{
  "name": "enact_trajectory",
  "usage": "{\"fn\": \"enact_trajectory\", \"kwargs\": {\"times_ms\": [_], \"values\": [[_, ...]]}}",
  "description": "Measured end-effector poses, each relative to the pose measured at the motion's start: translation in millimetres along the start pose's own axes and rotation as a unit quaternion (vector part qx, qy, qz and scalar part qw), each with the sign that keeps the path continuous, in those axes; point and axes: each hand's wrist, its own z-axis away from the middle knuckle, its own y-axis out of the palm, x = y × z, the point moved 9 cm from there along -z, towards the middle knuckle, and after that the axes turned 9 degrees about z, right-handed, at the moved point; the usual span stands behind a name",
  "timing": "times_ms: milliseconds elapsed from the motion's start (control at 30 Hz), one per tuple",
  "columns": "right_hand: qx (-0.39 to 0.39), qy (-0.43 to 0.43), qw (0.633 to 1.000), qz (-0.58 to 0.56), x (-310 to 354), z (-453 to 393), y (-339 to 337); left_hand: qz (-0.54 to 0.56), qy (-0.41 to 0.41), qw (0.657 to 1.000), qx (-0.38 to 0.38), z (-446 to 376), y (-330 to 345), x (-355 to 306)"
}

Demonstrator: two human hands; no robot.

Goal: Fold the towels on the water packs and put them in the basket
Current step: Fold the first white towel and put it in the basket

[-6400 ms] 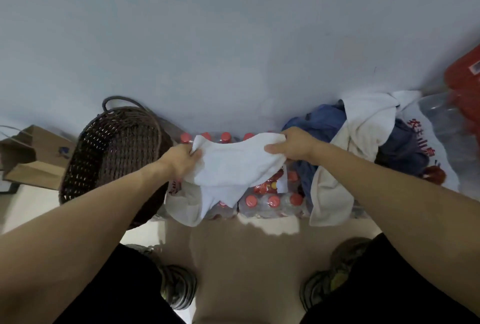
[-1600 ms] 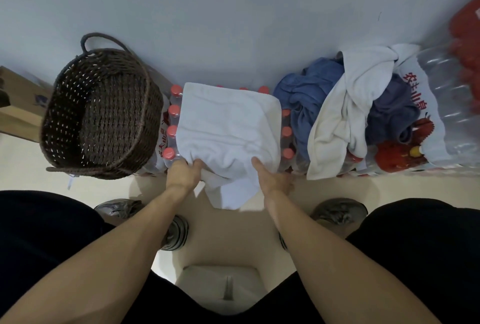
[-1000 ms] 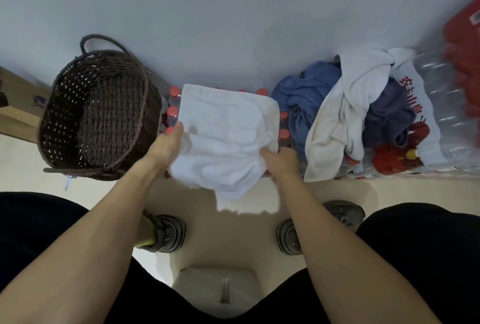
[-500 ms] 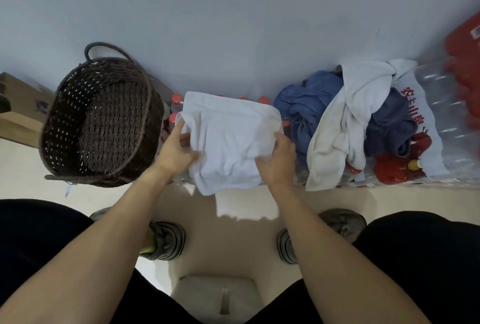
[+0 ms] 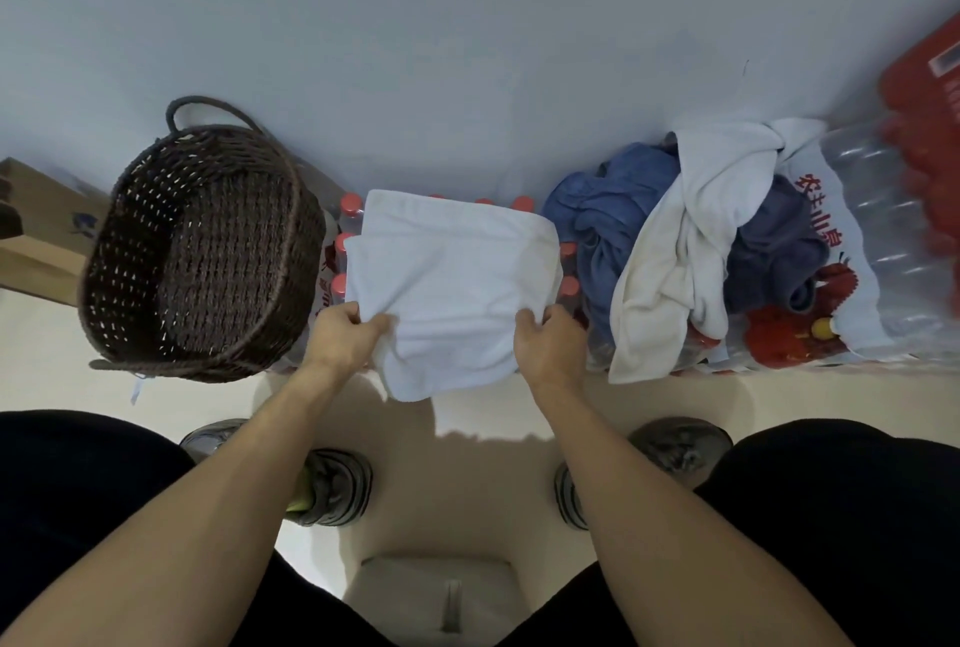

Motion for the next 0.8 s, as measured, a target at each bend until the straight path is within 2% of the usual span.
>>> {"fn": "enact_trajectory", "kwargs": {"times_ms": [100,233,333,467,533,667,800], "values": [[0.003,0.007,0.999,-0.038,9,-2,-13,0.027,-0.026,0.999,0.039,2,-1,-1],[0.020,-0.048,0.999,0.015,30,-8,-32,0.034,-0.049,0.988,0.144,7,1,-16],[0.058,-0.048,0.997,-0.010,45,-14,-49,0.004,-0.058,0.980,0.190,13,-6,-36],[0.188,-0.024,0.978,-0.092,67,-11,-65,-0.065,-0.012,0.953,0.296,29,-9,-75],[0.230,-0.027,0.968,-0.101,80,-5,-76,-0.118,0.036,0.940,0.318,35,-14,-96],[0.209,-0.083,0.974,-0.015,104,4,-105,-0.182,0.165,0.921,0.301,47,-25,-142],[0.181,-0.108,0.977,0.043,103,3,-133,-0.264,0.267,0.879,0.293,57,-33,-172]]}}
